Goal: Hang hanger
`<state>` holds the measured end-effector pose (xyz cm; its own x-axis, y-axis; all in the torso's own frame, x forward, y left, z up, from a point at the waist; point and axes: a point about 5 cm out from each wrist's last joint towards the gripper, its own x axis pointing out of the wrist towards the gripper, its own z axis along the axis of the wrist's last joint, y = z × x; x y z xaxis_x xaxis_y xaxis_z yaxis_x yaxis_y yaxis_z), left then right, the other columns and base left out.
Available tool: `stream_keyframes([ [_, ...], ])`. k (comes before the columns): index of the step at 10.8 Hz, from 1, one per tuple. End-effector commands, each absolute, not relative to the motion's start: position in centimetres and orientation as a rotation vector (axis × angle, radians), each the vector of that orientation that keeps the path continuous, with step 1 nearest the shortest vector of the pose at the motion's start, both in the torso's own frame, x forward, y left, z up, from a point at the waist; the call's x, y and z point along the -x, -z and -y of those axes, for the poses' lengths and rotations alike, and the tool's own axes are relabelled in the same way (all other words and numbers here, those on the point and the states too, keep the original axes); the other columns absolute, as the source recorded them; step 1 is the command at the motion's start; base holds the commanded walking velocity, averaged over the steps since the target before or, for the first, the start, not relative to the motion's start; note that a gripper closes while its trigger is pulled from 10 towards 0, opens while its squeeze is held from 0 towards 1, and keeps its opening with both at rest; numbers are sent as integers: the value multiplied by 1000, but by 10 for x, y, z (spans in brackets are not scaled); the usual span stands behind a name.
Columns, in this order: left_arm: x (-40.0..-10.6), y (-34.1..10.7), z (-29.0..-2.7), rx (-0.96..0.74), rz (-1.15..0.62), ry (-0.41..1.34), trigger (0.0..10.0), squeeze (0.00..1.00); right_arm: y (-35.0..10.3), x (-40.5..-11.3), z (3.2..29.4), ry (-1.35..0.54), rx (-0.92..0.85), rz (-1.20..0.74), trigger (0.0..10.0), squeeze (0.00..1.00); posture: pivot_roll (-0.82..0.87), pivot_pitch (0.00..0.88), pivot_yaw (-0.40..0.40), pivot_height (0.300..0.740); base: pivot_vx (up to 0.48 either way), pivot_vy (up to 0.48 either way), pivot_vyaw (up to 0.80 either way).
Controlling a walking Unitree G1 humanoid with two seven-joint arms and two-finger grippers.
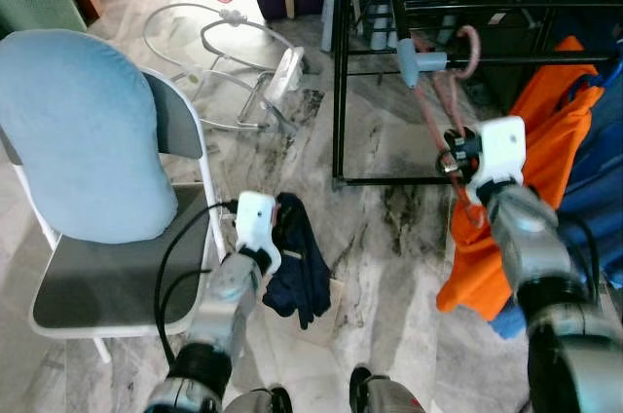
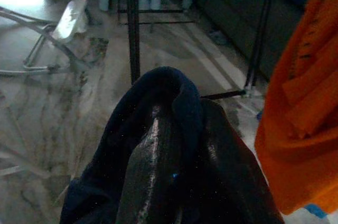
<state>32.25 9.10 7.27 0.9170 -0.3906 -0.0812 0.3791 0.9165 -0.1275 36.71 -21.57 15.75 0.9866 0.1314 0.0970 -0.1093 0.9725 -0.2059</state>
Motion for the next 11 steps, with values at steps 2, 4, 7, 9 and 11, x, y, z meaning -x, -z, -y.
stream_keyframes([
  [2, -324, -71, -90, 105, -121, 388, 10000, 0, -168, -353, 205, -125, 225, 221, 10000, 0, -127, 157, 59, 740, 0, 0, 0],
  [4, -324, -70, -88, 106, -124, 383, 10000, 0, -132, -324, 197, -107, 225, 167, 10000, 0, -130, 156, 48, 740, 0, 0, 0],
  [7, -323, -65, -88, 123, -147, 365, 10000, 0, -110, -297, 192, -1, 138, 110, 10000, 0, -141, 156, 41, 740, 0, 0, 0],
  [9, -324, -64, -88, 121, -156, 361, 10000, 0, -92, -283, 188, 14, 134, 49, 10000, 0, -146, 161, 45, 740, 0, 0, 0],
  [11, -325, -63, -88, 115, -160, 365, 10000, 0, -87, -278, 186, 16, 121, 21, 10000, 0, -141, 163, 50, 740, -266, 0, 0],
])
